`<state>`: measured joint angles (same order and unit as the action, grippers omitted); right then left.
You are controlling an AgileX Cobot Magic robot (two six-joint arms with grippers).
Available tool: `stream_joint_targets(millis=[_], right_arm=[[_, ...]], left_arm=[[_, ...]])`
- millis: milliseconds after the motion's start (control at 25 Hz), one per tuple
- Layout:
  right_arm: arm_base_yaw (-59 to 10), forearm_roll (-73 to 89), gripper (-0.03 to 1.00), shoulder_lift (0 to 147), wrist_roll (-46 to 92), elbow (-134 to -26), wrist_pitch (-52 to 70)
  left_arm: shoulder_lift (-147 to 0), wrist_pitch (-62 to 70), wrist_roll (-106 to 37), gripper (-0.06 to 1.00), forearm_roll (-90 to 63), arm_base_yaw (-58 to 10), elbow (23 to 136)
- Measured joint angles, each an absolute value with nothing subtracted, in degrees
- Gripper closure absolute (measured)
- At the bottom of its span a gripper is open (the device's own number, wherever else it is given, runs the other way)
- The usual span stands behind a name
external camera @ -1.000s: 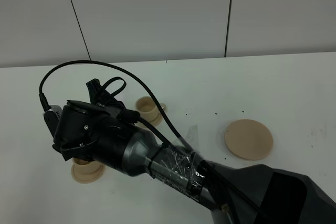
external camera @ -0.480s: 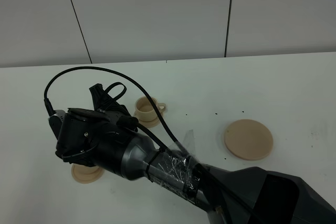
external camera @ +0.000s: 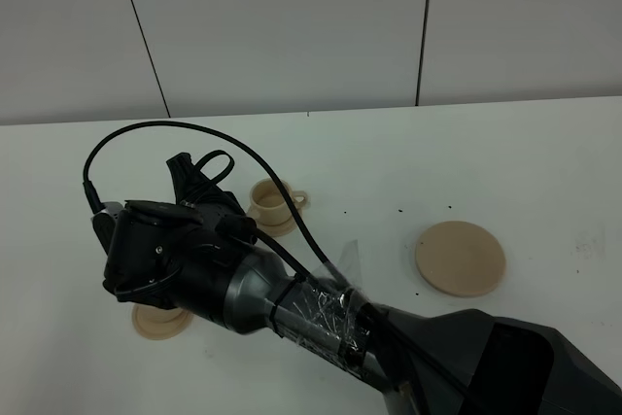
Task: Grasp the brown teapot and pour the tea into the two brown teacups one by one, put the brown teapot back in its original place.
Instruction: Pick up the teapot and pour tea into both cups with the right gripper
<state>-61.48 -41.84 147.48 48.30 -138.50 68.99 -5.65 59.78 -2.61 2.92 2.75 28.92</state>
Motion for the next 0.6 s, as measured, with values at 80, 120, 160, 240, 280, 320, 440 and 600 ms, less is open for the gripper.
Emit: stream_joint_targets(millis=[80,120,160,240,280,320,440,600], right_arm=[[-61.48,-41.86,0.87,147.48,48.30,-138.50,69.05],[-61.54,-41.91,0.87,147.48,48.30,-138.50,69.09],[-61.60,-41.97,0.87,147.48,48.30,-138.50,69.11],[-61.71,-42.47,0.87,147.48,48.16,-138.50,69.15],[-61.77,-42.73,0.87,147.48,48.02,-138.50,69.15],[-61.77,-42.99,0.87,147.48,47.90,-138.50,69.15],[-61.77,-43.20,0.87,147.48,47.85,-138.50,69.27],[-61.99,-43.31,0.87,147.48,47.79,-138.50,69.46]], left_arm=[[-5.65,59.78,-2.61,0.71,2.92,2.75,28.92],[-5.65,59.78,-2.61,0.71,2.92,2.75,28.92],[-5.65,59.78,-2.61,0.71,2.92,2.75,28.92],[-5.65,59.78,-2.61,0.71,2.92,2.75,28.92],[-5.65,59.78,-2.61,0.71,2.92,2.75,28.92],[-5.65,59.78,-2.61,0.71,2.92,2.75,28.92],[-5.65,59.78,-2.61,0.71,2.92,2.75,28.92],[-5.65,59.78,-2.61,0.71,2.92,2.75,28.92]])
